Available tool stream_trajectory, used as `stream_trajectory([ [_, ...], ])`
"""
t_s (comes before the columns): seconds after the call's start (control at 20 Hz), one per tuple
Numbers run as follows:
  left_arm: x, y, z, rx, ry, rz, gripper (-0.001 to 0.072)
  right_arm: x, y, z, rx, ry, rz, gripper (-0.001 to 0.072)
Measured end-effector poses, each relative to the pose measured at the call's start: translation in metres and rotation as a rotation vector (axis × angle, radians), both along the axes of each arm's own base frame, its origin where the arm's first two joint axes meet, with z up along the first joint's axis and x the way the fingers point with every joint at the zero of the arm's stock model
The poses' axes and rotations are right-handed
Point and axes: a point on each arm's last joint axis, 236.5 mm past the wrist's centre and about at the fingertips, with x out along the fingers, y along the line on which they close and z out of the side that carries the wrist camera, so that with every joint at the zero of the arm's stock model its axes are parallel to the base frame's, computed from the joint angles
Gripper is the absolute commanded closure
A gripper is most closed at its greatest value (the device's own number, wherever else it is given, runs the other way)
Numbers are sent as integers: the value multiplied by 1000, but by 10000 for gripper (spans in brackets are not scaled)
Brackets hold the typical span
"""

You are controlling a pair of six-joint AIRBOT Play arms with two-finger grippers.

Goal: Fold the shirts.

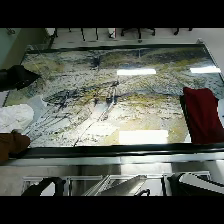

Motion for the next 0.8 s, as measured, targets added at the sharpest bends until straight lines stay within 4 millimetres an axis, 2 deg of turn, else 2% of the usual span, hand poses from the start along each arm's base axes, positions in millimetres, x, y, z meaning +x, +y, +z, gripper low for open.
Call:
stream_trajectory([
  [0.1,2,-10,-7,-11,28,-22,691,32,20,29,-29,-135,84,689],
  [0.15,2,-21,-11,-13,39,-50,690,46,37,42,-50,-193,146,688],
  [0.25,-1,-48,-22,-16,63,-117,691,65,79,56,-93,-270,286,689],
  [0.3,-5,-63,-30,-15,82,-151,690,70,108,57,-116,-295,374,689],
  [0.4,-19,-90,-58,4,140,-207,690,63,160,46,-159,-298,524,688],
  [0.55,-52,-122,-107,24,222,-267,690,31,227,9,-203,-293,698,689],
  [0.65,-74,-131,-135,30,266,-279,690,9,255,-16,-218,-305,762,689],
  [0.8,-97,-135,-160,30,300,-281,690,-13,276,-41,-214,-313,808,688],
])
